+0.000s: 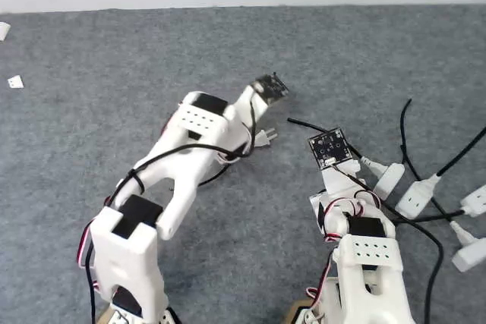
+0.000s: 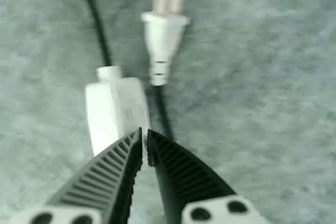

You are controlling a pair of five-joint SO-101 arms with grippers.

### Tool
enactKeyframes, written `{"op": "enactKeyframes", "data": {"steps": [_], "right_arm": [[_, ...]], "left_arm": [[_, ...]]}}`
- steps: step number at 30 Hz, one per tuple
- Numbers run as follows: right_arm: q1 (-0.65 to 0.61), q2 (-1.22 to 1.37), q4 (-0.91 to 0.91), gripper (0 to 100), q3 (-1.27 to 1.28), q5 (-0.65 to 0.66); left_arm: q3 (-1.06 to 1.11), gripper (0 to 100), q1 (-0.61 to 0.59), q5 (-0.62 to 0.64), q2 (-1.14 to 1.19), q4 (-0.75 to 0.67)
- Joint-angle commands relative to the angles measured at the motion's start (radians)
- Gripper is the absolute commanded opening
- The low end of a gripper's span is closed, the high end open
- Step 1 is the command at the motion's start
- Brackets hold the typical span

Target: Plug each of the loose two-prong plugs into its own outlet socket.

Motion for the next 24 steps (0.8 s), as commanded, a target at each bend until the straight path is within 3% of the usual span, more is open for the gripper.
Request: {"op": "enactKeyframes", "data": {"steps": [1,9,17,24], "right_arm": [[-0.012,-0.021,-0.019,0.9,-0.002,0.014],[-0.012,-0.021,-0.019,0.9,-0.002,0.014],[-0.012,-0.021,-0.013,0.9,-0.002,0.014],[-0.012,-0.021,-0.018,0.9,-0.002,0.014]], "left_arm": [[-0.062,1,-0.021,-0.011,-0.011,0.014],[-0.059,1,-0.029,-0.014,-0.005,0.009],[-0.044,1,-0.153,-0.015,0.055,-0.081],[-0.065,1,-0.135,-0.012,0.078,-0.084]]}}
